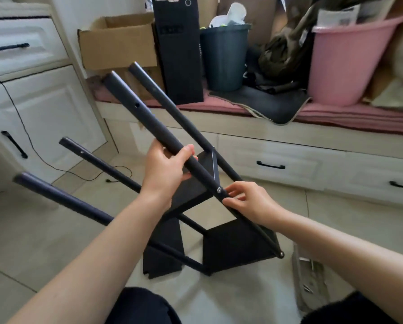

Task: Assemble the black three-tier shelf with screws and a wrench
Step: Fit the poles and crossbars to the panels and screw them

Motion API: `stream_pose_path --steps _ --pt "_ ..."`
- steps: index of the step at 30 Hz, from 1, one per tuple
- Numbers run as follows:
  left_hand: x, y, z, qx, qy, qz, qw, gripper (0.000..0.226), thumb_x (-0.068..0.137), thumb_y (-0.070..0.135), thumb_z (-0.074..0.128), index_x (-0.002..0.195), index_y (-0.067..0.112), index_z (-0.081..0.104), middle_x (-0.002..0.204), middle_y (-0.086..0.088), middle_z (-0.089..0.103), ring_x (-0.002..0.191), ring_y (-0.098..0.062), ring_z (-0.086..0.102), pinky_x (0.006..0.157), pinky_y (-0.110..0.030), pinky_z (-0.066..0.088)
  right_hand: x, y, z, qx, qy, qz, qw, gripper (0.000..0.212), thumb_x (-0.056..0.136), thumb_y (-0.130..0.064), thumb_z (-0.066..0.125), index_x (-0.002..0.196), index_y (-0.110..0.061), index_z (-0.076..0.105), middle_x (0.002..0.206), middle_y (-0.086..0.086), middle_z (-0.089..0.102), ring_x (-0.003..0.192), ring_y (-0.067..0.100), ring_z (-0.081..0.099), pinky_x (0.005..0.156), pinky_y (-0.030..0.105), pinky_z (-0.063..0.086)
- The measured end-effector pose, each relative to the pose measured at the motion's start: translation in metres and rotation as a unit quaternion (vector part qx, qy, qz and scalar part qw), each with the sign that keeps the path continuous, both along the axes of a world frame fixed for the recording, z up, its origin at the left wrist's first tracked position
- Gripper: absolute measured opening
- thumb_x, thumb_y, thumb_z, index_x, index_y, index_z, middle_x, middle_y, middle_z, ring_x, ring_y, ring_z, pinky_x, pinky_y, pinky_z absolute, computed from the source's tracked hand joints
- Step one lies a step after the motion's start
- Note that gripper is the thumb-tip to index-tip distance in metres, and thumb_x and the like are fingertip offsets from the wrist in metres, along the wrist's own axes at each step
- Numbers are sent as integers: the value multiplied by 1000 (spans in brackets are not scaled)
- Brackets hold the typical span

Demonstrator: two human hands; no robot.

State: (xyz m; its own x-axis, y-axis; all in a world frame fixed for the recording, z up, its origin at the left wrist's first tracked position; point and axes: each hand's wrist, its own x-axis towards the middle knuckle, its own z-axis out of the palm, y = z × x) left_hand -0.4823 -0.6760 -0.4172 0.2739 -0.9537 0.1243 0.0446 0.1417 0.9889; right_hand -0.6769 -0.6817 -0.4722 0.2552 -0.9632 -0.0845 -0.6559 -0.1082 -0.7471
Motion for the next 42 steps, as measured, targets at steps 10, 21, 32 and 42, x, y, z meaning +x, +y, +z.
stream_pose_path --steps 10,21,32,42 --pt "-100 6 2 -49 -150 -71 985 26 91 19 74 98 31 53 96 5 65 96 -16 70 83 -43 62 -67 32 -26 48 -38 -67 996 25 94 -22 65 118 -13 65 112 6 67 98 23 67 88 42 57" --pt "-174 20 -23 -91 -213 -76 970 29 87 24 79 106 18 57 88 6 67 84 -15 68 77 -44 60 -118 35 -46 82 -10 -93 992 28 94 -19 65 121 -12 60 113 4 67 102 18 65 89 33 56" --pt "-203 16 -38 -34 -211 -145 966 26 85 25 80 101 23 59 91 9 68 84 -3 67 71 -15 54 -130 43 -51 -25 -81 -144 986 24 99 -14 57 116 -30 54 110 -5 68 99 9 62 72 19 48" --pt "-126 27 -44 88 -206 -151 963 12 94 17 68 105 21 66 96 -2 75 85 -19 73 75 -35 62 -150 42 -58 30 -92 -166 981 31 99 -10 56 123 -30 55 112 0 69 110 17 63 99 44 51"
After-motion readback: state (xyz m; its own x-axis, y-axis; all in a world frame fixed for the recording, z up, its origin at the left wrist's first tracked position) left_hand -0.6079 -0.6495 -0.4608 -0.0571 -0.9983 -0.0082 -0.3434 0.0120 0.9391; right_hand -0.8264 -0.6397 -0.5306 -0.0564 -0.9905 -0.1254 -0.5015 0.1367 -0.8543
